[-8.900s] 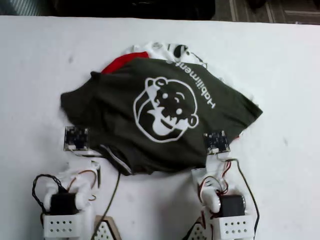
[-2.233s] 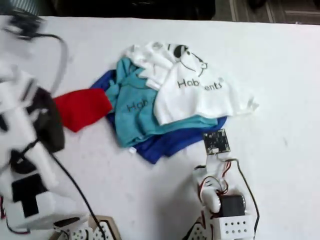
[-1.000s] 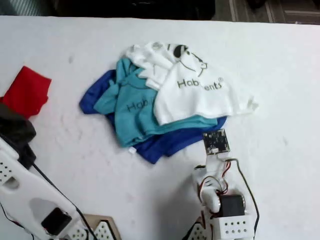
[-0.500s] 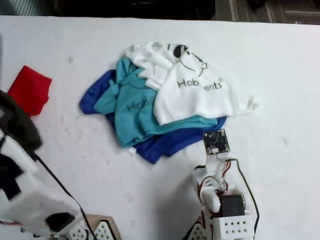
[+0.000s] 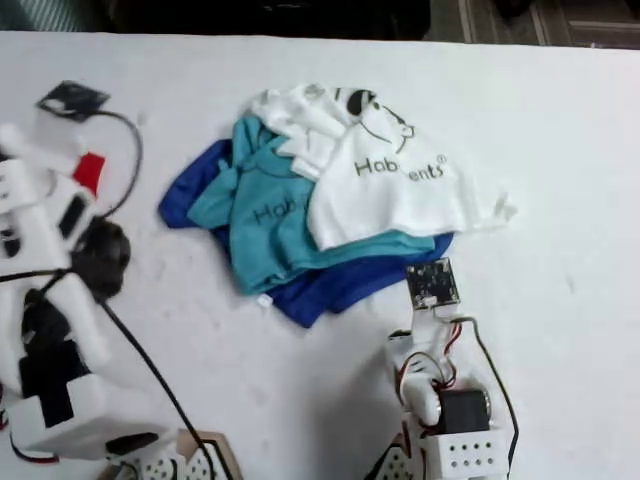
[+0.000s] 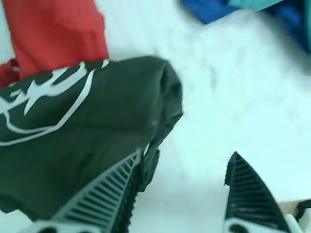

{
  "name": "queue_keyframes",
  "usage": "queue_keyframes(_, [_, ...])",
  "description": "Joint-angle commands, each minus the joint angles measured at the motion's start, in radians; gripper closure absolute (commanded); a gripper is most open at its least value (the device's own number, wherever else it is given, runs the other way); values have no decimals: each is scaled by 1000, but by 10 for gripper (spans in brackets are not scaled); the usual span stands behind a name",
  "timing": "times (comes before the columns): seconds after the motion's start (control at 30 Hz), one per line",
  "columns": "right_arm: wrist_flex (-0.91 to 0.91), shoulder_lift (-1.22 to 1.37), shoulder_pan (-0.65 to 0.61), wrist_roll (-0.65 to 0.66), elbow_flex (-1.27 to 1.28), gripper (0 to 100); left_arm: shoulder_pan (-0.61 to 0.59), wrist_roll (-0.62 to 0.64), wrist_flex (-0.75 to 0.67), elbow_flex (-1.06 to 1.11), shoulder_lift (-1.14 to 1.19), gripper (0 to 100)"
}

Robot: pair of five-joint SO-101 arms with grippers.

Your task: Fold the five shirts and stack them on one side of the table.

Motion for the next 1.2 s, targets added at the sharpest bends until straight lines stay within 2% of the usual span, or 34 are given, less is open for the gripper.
queue_keyframes(0.0, [-1, -5, -2, 5, 8, 980, 159, 77, -5, -9, -15, 717])
queue_keyframes(0.2, [-1, -5, -2, 5, 8, 980, 470, 267, -144, -2, -10, 715])
queue_keyframes(0.4, [-1, -5, -2, 5, 8, 980, 665, 381, -253, -35, 159, 661])
queue_keyframes(0.73, [-1, -5, -2, 5, 8, 980, 799, 433, -193, -373, 524, 660])
queue_keyframes(1.0, [-1, -5, -2, 5, 8, 980, 785, 423, -164, -532, 822, 671])
queue_keyframes(1.07, [-1, -5, -2, 5, 8, 980, 780, 373, -121, -595, 857, 740])
queue_keyframes(1.17, [-1, -5, -2, 5, 8, 980, 786, 292, -38, -698, 869, 935])
